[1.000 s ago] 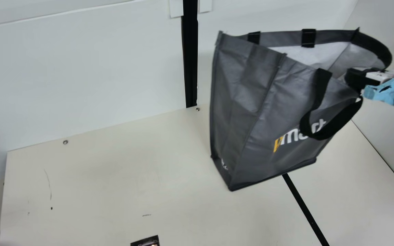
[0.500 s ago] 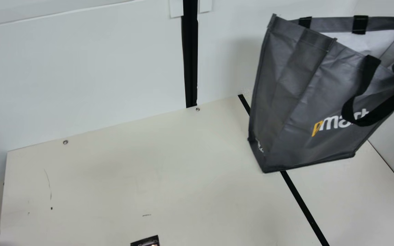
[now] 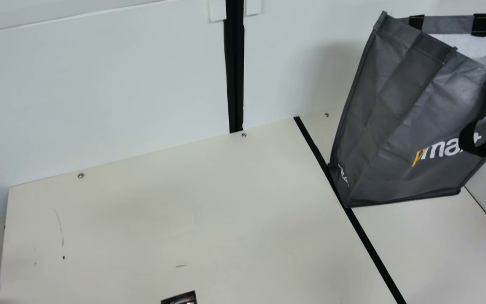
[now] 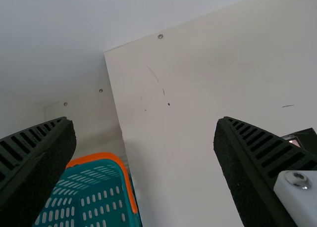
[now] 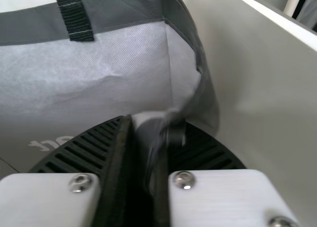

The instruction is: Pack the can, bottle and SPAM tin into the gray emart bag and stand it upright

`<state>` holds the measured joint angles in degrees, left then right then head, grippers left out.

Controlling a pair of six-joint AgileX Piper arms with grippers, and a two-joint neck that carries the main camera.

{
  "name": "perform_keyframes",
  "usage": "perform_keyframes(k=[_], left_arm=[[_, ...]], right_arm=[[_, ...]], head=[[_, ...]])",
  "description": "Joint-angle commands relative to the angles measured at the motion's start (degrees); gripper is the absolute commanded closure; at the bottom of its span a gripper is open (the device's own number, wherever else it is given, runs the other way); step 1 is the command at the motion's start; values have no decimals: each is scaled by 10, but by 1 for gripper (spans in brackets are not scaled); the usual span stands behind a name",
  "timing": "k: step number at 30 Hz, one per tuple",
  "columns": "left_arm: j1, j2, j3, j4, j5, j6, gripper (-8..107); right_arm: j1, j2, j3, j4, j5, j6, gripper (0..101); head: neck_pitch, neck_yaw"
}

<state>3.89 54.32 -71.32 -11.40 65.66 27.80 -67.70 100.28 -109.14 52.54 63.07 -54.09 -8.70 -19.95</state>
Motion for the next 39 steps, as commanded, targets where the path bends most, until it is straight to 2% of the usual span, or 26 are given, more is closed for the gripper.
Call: perform_keyframes(k=[1, 17, 29, 39], left_arm=[[0, 0, 0, 0, 0, 0, 9], [0, 0, 0, 0, 0, 0, 9], [0, 0, 0, 0, 0, 0, 9], [0, 0, 0, 0, 0, 0, 9]], right_arm=[[-1, 1, -2, -2, 2, 6, 58], [-3, -13, -56, 13, -1, 41, 6], [6, -24, -109, 33, 14, 61, 6], [39, -42, -121, 41, 24, 70, 6]], head=[[-13, 0], [-13, 0], [-13, 0], [-13, 0]])
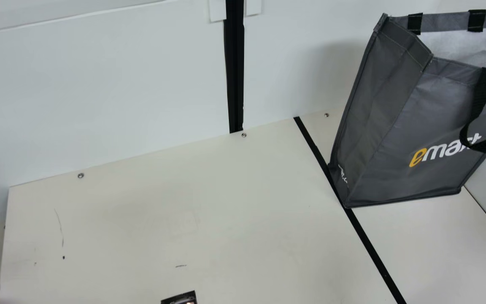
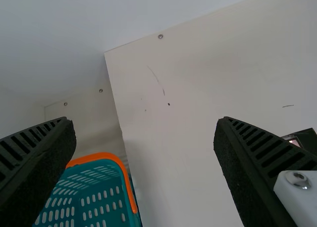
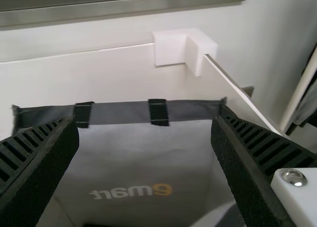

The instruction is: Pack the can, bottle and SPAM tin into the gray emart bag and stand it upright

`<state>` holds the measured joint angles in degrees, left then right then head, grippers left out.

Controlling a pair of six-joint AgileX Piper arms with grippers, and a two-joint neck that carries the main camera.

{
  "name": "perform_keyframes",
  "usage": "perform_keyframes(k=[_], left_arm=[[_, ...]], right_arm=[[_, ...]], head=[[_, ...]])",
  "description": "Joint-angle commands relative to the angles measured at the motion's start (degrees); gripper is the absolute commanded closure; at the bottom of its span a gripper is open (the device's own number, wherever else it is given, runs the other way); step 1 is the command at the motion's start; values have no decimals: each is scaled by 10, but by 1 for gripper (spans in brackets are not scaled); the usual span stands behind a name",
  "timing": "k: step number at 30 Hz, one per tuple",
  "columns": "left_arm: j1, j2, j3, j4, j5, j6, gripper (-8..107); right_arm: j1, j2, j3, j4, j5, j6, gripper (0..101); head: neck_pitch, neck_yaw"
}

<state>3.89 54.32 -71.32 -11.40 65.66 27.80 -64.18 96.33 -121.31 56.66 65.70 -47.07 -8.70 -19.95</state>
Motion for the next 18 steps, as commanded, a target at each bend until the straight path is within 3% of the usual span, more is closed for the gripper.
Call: perform_keyframes(k=[1, 18], left_arm=[[0, 0, 0, 0, 0, 0, 9], [0, 0, 0, 0, 0, 0, 9]], right_arm=[[9, -5, 2, 0, -2, 1, 6], [148, -86, 86, -26, -23, 5, 6]], head=[[-13, 0], [-13, 0]])
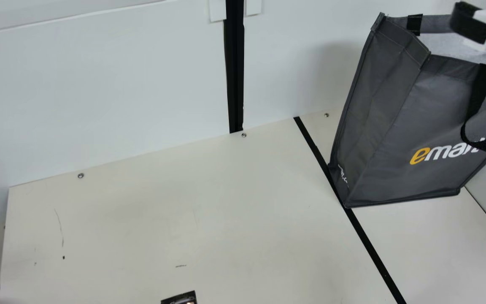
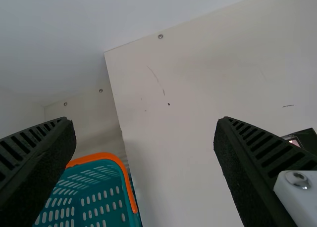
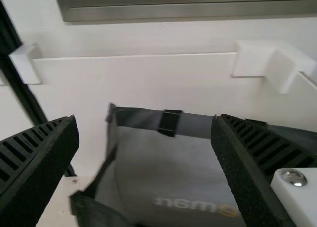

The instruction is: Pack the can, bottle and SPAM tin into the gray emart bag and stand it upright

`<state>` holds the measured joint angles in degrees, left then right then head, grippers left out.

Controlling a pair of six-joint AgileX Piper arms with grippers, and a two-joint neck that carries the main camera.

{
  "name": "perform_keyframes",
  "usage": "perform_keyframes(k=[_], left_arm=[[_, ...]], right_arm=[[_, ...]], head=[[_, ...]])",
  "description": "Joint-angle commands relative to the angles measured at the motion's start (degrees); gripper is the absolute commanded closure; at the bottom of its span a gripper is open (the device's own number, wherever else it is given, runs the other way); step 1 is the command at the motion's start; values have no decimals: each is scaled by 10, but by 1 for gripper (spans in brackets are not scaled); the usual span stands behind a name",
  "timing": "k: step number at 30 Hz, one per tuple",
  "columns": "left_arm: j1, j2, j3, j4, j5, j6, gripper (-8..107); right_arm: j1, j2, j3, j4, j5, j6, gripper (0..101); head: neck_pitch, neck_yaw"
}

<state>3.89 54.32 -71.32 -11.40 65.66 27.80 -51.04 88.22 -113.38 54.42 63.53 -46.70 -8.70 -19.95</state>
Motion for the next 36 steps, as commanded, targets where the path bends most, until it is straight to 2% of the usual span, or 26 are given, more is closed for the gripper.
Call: perform_keyframes(k=[1, 19, 36], left_arm=[[0, 0, 0, 0, 0, 0, 9], [0, 0, 0, 0, 0, 0, 9], [0, 0, 0, 0, 0, 0, 9]], right_arm=[[27, -10, 12, -7, -4, 2, 6], [216, -90, 114, -73, -50, 42, 6], [347, -172, 269, -120, -79, 99, 6]], head=[[-13, 0], [-13, 0], [-13, 0]])
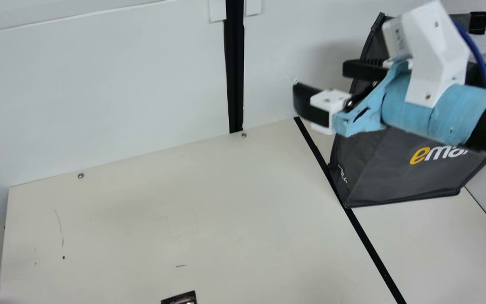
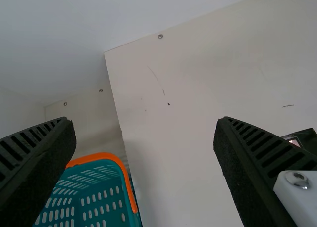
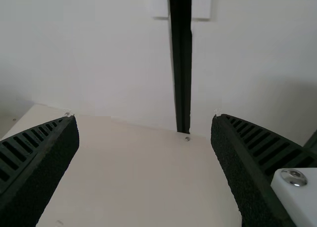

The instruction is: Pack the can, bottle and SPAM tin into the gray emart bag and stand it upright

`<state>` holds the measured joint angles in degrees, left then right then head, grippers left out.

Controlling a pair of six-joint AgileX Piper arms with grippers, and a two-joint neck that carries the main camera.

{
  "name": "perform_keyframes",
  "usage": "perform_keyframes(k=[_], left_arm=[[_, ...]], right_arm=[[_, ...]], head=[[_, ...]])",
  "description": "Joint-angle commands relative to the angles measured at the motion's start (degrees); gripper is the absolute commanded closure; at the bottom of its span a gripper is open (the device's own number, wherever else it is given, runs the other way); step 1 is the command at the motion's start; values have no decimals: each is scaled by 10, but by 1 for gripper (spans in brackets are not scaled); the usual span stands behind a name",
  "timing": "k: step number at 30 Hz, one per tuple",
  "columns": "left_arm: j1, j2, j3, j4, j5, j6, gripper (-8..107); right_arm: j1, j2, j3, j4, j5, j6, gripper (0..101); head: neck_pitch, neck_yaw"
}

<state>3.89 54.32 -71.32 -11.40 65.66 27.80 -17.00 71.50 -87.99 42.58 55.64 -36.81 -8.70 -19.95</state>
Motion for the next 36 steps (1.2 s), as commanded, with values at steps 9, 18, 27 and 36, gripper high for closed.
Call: perform_keyframes(k=[9, 18, 27, 36], left_arm=[[0, 0, 0, 0, 0, 0, 9], [0, 0, 0, 0, 0, 0, 9], [0, 0, 0, 0, 0, 0, 9], [0, 0, 0, 0, 0, 0, 9]], right_arm=[[41, -46, 86, -16, -3, 16, 6], [54, -80, 135, -26, 4, 26, 6], [66, -107, 173, -34, 9, 38, 6], [69, -108, 176, -34, 10, 41, 6]], head=[[-13, 0], [-13, 0], [-13, 0], [-13, 0]])
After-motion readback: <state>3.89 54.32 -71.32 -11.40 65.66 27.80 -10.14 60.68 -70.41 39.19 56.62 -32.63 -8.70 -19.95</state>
